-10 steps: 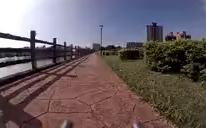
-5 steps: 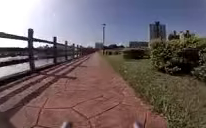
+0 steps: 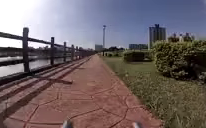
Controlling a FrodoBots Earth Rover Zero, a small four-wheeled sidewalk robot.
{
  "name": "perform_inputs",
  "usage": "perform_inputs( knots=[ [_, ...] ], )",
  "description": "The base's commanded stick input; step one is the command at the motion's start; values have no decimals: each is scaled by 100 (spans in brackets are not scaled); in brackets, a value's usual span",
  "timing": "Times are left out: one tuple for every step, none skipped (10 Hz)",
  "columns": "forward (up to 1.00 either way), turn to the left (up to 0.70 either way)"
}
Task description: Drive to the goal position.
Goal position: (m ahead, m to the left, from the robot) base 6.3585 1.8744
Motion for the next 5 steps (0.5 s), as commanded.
perform_inputs(
  knots=[
    [50,11],
    [50,1],
    [50,0],
    [50,0],
    [50,0]
  ],
)
